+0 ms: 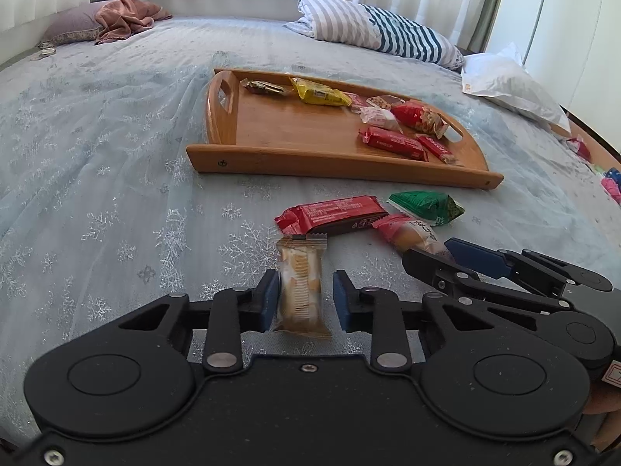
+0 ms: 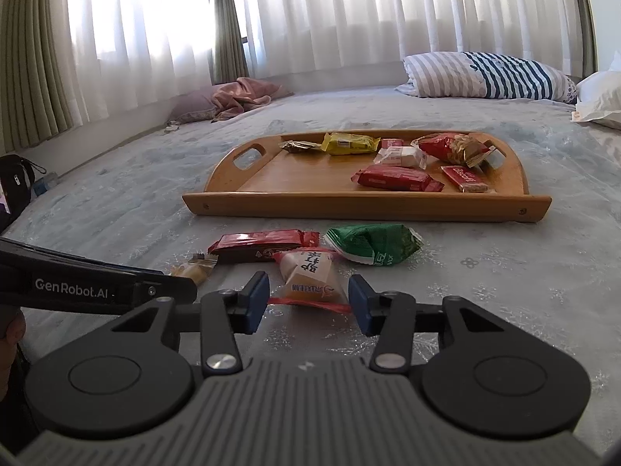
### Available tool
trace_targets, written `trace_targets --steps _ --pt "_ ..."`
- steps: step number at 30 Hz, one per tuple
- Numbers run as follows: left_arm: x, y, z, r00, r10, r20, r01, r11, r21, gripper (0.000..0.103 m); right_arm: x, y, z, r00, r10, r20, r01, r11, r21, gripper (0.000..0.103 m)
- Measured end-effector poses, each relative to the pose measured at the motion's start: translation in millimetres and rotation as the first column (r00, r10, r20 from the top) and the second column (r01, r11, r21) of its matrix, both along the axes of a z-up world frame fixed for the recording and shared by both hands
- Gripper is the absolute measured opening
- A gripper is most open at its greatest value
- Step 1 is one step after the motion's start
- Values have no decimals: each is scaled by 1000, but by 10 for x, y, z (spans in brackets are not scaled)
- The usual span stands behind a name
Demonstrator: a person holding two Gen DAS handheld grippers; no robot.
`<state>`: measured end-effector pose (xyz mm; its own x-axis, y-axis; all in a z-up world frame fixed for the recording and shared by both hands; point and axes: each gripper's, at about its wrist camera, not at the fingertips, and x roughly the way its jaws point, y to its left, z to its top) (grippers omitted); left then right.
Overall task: Organize snacks
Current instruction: 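Grasp the cream wafer with left tool while right tool approaches the white packet, then lift the wafer with left tool while right tool grasps the white red-print packet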
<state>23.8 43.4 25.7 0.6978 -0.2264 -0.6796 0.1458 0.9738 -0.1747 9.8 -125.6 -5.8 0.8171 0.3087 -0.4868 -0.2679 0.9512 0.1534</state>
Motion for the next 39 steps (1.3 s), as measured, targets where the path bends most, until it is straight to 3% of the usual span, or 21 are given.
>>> trace_targets --steps 4,12,14,17,20,39 --pt "16 -30 -69 1000 20 -10 -20 1000 -17 27 -24 34 -35 1000 -11 -12 11 1000 -7 49" --pt "-8 -134 -79 1000 21 15 -21 999 36 27 -108 93 -66 1000 -20 7 20 999 -39 48" --pt "-31 -163 -89 1000 20 20 -21 999 47 21 -119 112 -76 1000 -20 10 20 998 -53 48" --pt "-52 -201 -97 999 26 33 -28 997 71 21 -134 163 -91 1000 -22 21 23 996 -87 48" --pt "-47 -170 -71 999 44 24 -45 998 34 21 -146 160 -81 999 -29 21 31 996 -81 47" --pt "-57 -110 213 994 62 95 -63 998 5 21 -249 176 162 998 -24 58 30 993 -113 47"
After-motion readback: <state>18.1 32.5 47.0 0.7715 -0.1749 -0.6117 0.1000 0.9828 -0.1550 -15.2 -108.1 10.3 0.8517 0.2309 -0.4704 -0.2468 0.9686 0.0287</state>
